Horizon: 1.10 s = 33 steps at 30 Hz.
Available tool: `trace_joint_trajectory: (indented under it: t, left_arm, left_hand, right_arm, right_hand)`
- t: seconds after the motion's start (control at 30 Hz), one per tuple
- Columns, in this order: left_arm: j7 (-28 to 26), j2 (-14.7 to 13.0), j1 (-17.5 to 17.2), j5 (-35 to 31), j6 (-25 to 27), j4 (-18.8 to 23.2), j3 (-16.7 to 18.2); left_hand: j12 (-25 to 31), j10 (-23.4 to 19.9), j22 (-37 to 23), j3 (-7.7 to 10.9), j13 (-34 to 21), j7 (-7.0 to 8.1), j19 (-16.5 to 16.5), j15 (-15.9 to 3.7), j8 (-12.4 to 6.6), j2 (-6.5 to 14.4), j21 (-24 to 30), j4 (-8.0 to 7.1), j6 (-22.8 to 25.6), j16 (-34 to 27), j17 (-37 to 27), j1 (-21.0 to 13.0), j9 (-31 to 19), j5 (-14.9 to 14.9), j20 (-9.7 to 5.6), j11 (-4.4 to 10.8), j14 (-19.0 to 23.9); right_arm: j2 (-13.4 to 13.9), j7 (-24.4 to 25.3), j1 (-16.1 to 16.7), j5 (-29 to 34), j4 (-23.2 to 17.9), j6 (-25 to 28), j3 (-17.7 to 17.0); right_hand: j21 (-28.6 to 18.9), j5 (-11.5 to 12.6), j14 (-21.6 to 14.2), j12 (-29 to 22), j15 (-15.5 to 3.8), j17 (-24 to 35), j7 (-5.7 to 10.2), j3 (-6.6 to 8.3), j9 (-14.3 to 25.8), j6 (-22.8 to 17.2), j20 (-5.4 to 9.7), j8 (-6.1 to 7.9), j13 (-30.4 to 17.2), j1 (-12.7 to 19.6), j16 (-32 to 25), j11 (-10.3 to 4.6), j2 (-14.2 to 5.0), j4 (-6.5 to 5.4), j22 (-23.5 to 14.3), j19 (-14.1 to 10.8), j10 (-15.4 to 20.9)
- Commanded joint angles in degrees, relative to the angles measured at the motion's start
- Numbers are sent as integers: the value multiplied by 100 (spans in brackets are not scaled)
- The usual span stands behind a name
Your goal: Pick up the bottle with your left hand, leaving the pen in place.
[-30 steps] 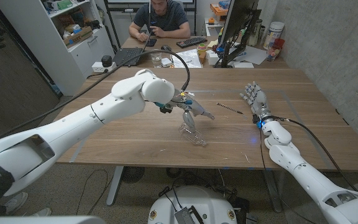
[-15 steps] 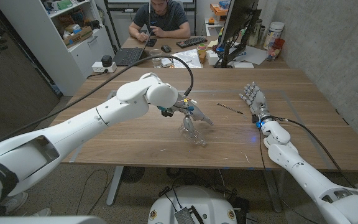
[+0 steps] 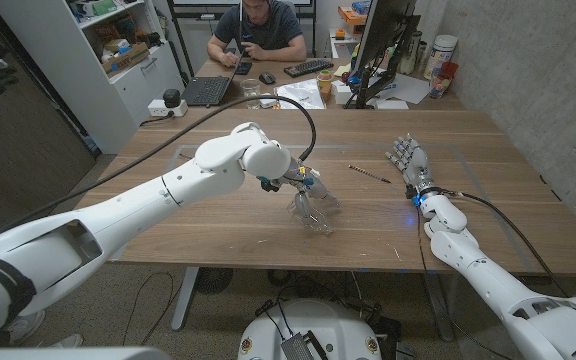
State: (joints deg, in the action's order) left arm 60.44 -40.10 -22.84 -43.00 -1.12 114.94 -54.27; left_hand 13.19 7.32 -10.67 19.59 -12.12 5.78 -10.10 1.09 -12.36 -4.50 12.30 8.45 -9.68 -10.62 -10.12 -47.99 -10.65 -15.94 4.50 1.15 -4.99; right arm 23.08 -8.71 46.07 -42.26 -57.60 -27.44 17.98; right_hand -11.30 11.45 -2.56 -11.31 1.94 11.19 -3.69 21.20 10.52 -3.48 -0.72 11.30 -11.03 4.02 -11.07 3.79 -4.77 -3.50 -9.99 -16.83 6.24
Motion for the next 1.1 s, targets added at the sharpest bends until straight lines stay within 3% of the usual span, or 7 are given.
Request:
trace_joint_trajectory:
  t: [0.03, 0.23, 0.43, 0.5, 0.73, 0.87, 1.1]
  left_arm:
    - [40, 54, -82, -543, -172, -9, -98]
    - [-521, -55, -248, -1045, -466, 166, -17]
    - [-1226, -183, -484, -1303, -811, 194, 159]
    - [-1333, -156, -549, -1231, -840, 157, 253]
    - [-1740, -142, -694, -1078, -1088, 31, 456]
    - [-1548, -76, -705, -1122, -970, 22, 477]
    - [-1499, -75, -739, -1166, -935, 123, 540]
  left_hand:
    - [64, -69, -19, -3, -24, -30, -56, -32, -36, 49, 18, -18, 69, -48, -20, -72, -19, 43, -45, 35, 76]
    - [446, -729, -47, 15, -140, 202, -254, -163, -157, 266, 103, 19, 493, -154, -53, -356, -51, 188, 0, 97, 648]
    - [1421, -1833, -140, 70, -664, 520, -958, -517, -718, 920, 439, 101, 1812, -817, -523, -1048, -190, 503, -152, 313, 2172]
    - [2049, -2386, -228, -29, -1101, 590, -1362, -727, -1122, 1004, 683, 166, 2553, -1451, -1093, -1601, -310, 577, -267, 432, 2856]
    - [4386, -3983, -933, -524, -3023, -37, -2848, -1231, -2883, 1153, 2426, 120, 4677, -3730, -3661, -3248, -1073, 396, -716, 692, 4390]
    - [4524, -4279, -1098, -525, -3035, -264, -3586, -1320, -3254, 1131, 3079, 94, 5178, -3825, -3855, -3316, -1226, 367, -1029, 710, 5007]
    - [4511, -4344, -1169, -517, -2973, -258, -3704, -1345, -3332, 1105, 3345, 77, 5320, -3739, -3940, -3317, -1213, 346, -1104, 691, 5152]
  right_arm:
    - [-16, -181, -71, -40, 189, -39, -10]
    - [-43, -215, -152, -18, 281, -43, 11]
    - [-39, -204, -192, 26, 327, -56, 26]
    - [-28, -157, -199, 78, 336, -74, 41]
    - [5, -36, -190, 176, 290, -93, 64]
    - [18, -21, -179, 185, 254, -85, 69]
    - [9, -2, -176, 181, 239, -57, 79]
  right_hand:
    - [-33, 39, -53, -15, 15, 0, 0, 33, 25, -39, -8, 4, -18, -2, -21, -3, -12, 2, -16, -24, 36]
    - [-35, 39, -57, -15, 22, -4, -9, 25, 24, -38, -12, 2, -18, 0, -20, 13, 12, 9, -16, -30, 39]
    - [-35, 39, -57, -16, 29, -9, -11, 15, 24, -38, -12, 0, -18, 4, -17, 25, 39, 20, -15, -33, 43]
    - [-35, 40, -57, -16, 24, -10, -14, 12, 24, -40, -14, 0, -18, 6, -16, 22, 48, 23, -15, -33, 44]
    - [-35, 41, -58, -17, 25, -14, -15, 4, 23, -37, -16, -3, -18, 9, -13, 17, 69, 31, -15, -35, 50]
    - [-35, 41, -59, -17, 13, -14, -15, 0, 23, -37, -18, -4, -18, 7, -13, 17, 76, 31, -15, -36, 50]
    - [-35, 43, -63, -16, 14, -15, -15, -6, 23, -35, -20, -6, -18, 3, -14, 13, 83, 30, -15, -37, 52]
